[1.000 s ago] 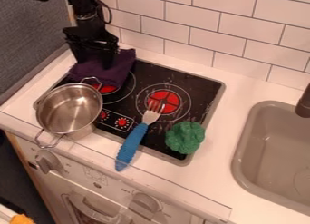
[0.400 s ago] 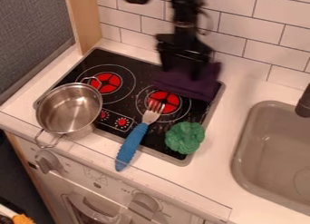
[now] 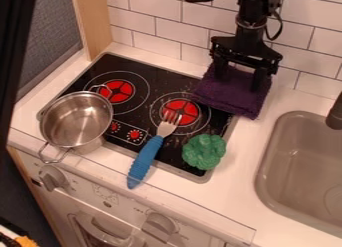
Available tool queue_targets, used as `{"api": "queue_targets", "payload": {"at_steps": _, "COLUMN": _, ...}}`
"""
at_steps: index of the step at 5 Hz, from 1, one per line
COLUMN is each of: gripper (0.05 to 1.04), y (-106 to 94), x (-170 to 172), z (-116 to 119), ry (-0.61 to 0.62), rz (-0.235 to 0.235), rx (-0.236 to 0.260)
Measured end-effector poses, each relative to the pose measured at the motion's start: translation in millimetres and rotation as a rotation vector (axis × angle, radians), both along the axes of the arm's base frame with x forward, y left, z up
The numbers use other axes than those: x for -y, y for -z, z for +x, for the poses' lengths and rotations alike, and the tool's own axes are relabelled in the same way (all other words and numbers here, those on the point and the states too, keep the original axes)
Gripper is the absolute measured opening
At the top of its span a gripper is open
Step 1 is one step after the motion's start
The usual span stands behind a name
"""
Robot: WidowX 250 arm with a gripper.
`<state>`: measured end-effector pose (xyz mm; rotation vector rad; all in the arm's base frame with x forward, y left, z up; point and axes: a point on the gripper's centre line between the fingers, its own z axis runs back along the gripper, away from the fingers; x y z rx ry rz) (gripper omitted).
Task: Move the purple cloth at the top-right of the right stove
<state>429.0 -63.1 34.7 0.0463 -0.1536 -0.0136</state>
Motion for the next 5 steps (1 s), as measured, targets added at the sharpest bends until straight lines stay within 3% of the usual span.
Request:
{"api": "queue_targets", "payload": {"at_steps": 1, "gripper": 0.999, "y": -0.2, "x": -5, "z": -1, "ry": -0.011, "rz": 0.011, "rx": -0.005}}
{"api": "queue_targets", "payload": {"at_steps": 2, "gripper": 0.999, "y": -34.3, "x": -10, "z": -2, "ry": -0.013, "rz": -0.020, "rx": 0.053}}
{"api": "queue_targets", "payload": {"at_steps": 3, "gripper": 0.999, "y": -60.8, "x": -7, "z": -16, "ry": 0.017, "rz": -0.054, "rx": 0.077}}
{"api": "queue_targets", "payload": {"at_steps": 5, "gripper": 0.999, "y": -49.7, "x": -13, "z": -64, "ry": 0.059, "rz": -0.044, "rx": -0.009}}
